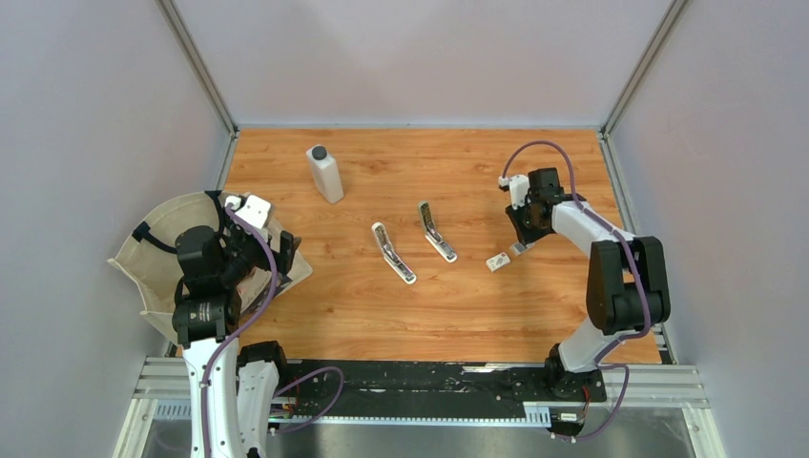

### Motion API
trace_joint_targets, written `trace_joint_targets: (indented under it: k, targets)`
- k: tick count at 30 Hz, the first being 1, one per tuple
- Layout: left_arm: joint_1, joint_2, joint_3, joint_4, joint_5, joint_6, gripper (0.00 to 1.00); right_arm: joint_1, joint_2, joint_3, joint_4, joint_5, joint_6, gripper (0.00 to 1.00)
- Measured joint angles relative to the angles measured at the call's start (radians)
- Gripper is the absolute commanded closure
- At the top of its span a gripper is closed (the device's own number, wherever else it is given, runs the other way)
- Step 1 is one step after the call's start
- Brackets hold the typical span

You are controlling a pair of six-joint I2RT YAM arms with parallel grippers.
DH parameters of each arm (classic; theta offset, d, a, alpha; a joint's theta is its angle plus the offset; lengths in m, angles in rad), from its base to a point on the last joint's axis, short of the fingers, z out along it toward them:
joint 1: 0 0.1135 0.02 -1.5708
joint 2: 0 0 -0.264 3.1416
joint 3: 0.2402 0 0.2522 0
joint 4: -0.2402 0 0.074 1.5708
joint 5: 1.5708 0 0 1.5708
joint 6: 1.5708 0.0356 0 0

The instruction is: Load the staples into the stapler

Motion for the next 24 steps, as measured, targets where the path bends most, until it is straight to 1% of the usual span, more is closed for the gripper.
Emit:
trace_joint_targets:
  k: [6, 12, 19, 21, 24]
  targets:
    - [0.000, 0.000, 0.000, 0.000, 0.000, 0.000, 0.05, -0.003, 0.040, 0.000, -0.003, 0.000, 0.000, 0.72]
    - [0.000, 0.000, 0.000, 0.000, 0.000, 0.000, 0.05, -0.008, 0.057, 0.000, -0.005, 0.000, 0.000, 0.72]
    - [0.000, 0.000, 0.000, 0.000, 0.000, 0.000, 0.05, -0.018, 0.061, 0.008, -0.005, -0.003, 0.000, 0.78]
    - [0.000, 0.000, 0.000, 0.000, 0.000, 0.000, 0.05, -0.023, 0.061, 0.010, -0.006, -0.006, 0.000, 0.82]
    - [0.000, 0.000, 0.000, 0.000, 0.000, 0.000, 0.05, -0.030, 0.061, 0.012, -0.008, -0.014, 0.000, 0.83]
